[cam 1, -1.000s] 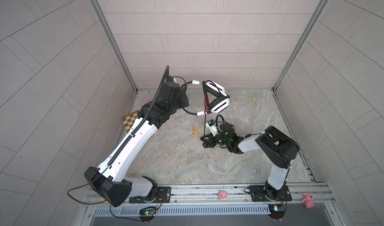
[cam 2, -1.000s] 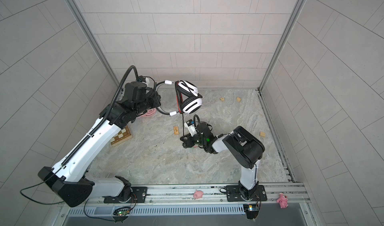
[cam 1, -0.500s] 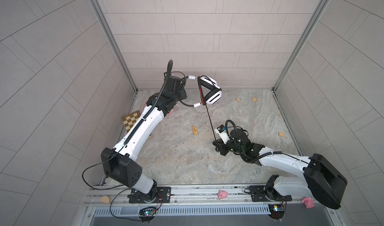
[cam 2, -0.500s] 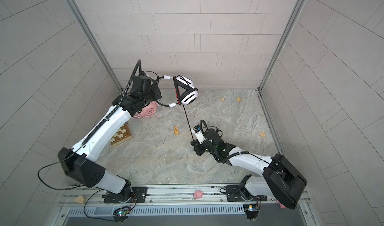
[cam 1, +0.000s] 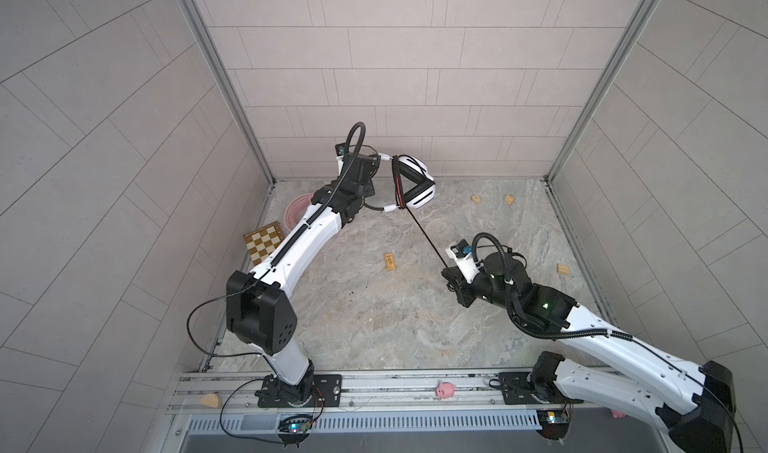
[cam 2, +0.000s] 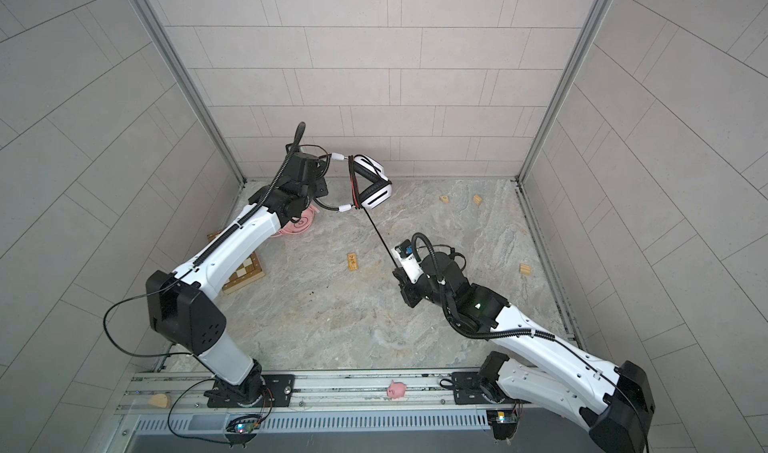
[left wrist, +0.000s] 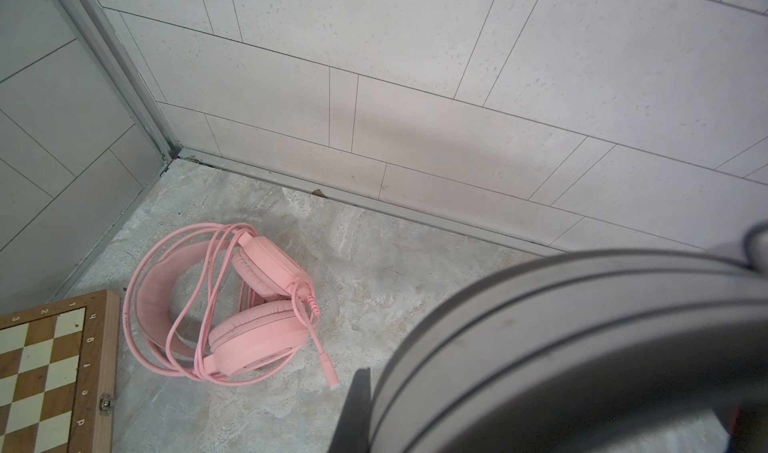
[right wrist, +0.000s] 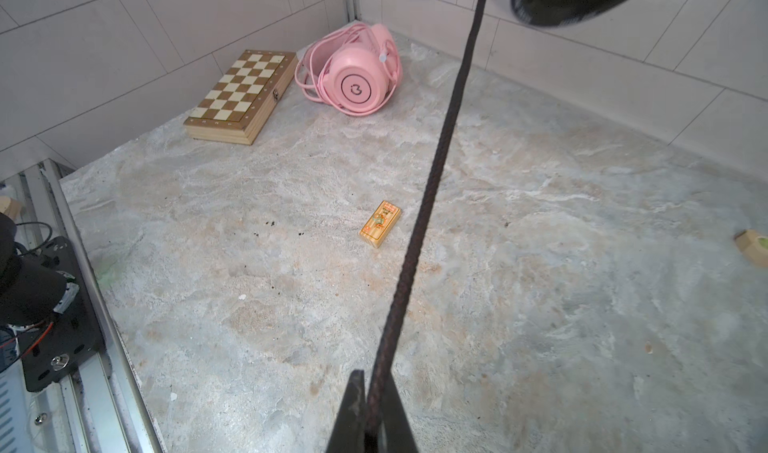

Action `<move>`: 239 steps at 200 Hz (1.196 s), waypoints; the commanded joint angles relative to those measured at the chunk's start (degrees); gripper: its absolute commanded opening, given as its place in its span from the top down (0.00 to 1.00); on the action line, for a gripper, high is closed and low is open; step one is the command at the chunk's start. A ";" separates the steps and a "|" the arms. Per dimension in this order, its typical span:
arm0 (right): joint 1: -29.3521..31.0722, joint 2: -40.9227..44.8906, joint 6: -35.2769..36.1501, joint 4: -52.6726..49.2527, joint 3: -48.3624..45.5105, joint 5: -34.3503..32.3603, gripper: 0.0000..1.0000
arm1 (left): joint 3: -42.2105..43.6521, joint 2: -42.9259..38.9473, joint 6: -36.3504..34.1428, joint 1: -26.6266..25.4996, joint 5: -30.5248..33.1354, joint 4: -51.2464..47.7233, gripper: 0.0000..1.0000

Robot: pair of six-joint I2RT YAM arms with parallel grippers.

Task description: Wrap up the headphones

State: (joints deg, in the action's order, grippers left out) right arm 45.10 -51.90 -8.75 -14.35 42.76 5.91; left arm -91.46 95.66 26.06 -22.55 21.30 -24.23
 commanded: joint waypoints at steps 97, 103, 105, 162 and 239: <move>-0.18 -1.34 7.46 -5.18 15.13 -11.58 0.96 | 5.67 2.72 -8.04 -9.79 -2.08 7.84 1.00; -0.52 -1.62 7.74 -4.83 15.79 -11.89 0.96 | 5.78 3.01 -9.23 -10.90 -2.46 7.87 1.00; -0.71 -1.71 7.91 -4.82 15.95 -12.00 0.96 | 5.83 3.10 -9.46 -11.33 -2.53 7.81 1.00; -8.69 -3.90 10.58 -3.79 19.86 -11.97 0.97 | 8.13 2.79 -17.37 -17.75 -14.38 6.38 1.00; -25.88 -8.44 6.48 -5.67 19.04 3.20 0.96 | 13.59 -3.10 -23.75 -17.71 -34.91 4.49 1.00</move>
State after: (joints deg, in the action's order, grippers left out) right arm 21.47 -59.18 -0.97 -22.00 59.81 4.67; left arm -79.70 97.19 6.72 -39.99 -3.60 -19.94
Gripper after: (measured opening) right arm 0.049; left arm 0.067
